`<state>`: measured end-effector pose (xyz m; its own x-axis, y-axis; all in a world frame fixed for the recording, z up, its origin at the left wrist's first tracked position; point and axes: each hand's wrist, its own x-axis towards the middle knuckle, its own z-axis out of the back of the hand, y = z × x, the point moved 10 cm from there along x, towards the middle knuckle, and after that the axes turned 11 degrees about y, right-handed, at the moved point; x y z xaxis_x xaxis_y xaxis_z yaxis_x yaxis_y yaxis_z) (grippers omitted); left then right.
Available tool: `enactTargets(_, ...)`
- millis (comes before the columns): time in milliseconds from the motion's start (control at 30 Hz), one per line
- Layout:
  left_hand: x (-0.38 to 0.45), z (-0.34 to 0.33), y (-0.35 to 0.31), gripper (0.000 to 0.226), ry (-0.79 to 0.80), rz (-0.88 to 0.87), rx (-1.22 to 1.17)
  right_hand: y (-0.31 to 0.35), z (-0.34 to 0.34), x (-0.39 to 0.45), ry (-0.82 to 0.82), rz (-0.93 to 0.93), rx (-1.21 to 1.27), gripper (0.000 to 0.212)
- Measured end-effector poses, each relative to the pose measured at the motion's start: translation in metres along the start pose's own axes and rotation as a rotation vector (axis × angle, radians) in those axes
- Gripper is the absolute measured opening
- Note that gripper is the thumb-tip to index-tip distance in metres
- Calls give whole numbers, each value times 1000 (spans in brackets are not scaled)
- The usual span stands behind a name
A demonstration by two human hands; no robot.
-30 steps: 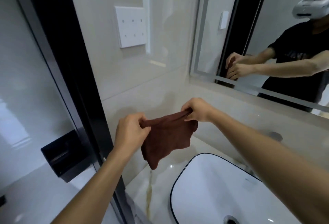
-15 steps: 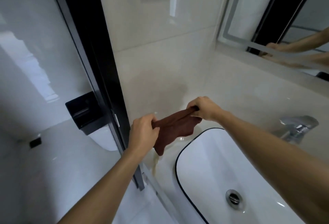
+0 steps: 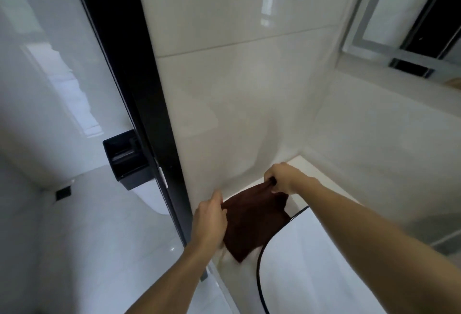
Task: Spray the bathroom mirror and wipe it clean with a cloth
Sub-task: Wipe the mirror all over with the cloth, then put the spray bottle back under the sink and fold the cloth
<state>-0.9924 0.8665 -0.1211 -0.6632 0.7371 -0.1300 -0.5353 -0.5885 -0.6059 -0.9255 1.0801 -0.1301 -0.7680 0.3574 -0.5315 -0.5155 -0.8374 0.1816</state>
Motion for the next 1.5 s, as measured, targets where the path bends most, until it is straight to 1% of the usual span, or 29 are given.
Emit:
enactTargets(33, 6, -6, 2, 8, 14, -10, 62, -4, -8, 9, -29, -29, 0, 29)
enactTargets(67, 10, -12, 4, 8, 33, -22, 134, -9, -14, 14, -77, -68, -4, 33)
enactTargets(100, 12, -17, 6, 14, 41, -39, 211, -14, -17, 15, -138, -116, -19, 38)
enactTargets(167, 12, -26, 5, 28, 29, -138, 337, -18, -20, 9, -266, -179, -90, 44)
enactTargets(233, 6, -36, 3, 39, 30, -221, 414, -12, -23, 0, -350, -152, -146, 37)
enactTargets(267, 4, -47, 5, 45, 100, -223, 454, -6, -25, -2, -352, -107, -148, 32)
enactTargets(300, 3, -62, 12, 52, 198, -206, 494, 1, -30, -1, -303, -48, -136, 29)
enactTargets(333, 3, -75, 19, 57, 295, -187, 530, 8, -39, 4, -200, 8, -120, 30)
enactTargets(367, 4, -86, 25, 60, 368, -172, 562, 14, -55, 11, -56, 40, -117, 35)
enactTargets(433, 7, -102, 40, 65, 446, -147, 612, 19, -91, 24, 242, 44, -159, 50)
enactTargets(467, 9, -109, 47, 67, 482, -130, 618, 18, -106, 30, 344, 23, -177, 56)
enactTargets(500, 12, -112, 53, 69, 511, -118, 629, 16, -115, 36, 393, 0, -175, 59)
enactTargets(667, 20, -116, 54, 73, 579, -103, 663, 18, -113, 32, 390, -60, -168, 63)
enactTargets(767, 27, -109, 43, 66, 632, -82, 674, 24, -101, 17, 340, -92, -177, 61)
enactTargets(833, 34, -100, 32, 59, 639, -80, 655, 29, -87, 8, 285, -102, -177, 58)
enactTargets(933, 47, -79, 5, 55, 580, -118, 593, 30, -64, -7, 220, -129, -143, 55)
enactTargets(1100, 64, -37, -47, 53, 475, -233, 592, 33, -20, -41, 128, -172, -98, 53)
enactTargets(1200, 72, -8, -83, 54, 381, -317, 618, 30, 10, -60, 51, -215, -23, 52)
enactTargets(1267, 73, 18, -114, 54, 291, -383, 576, 28, 35, -75, -31, -241, 46, 53)
enactTargets(1367, 64, 62, -179, 48, 119, -513, 440, 19, 82, -114, -213, -291, 134, 54)
enactTargets(1433, 48, 91, -233, 44, -13, -634, 314, 8, 118, -155, -397, -333, 192, 54)
enactTargets(1500, 25, 113, -291, 40, -121, -770, 189, -6, 153, -212, -622, -384, 240, 53)
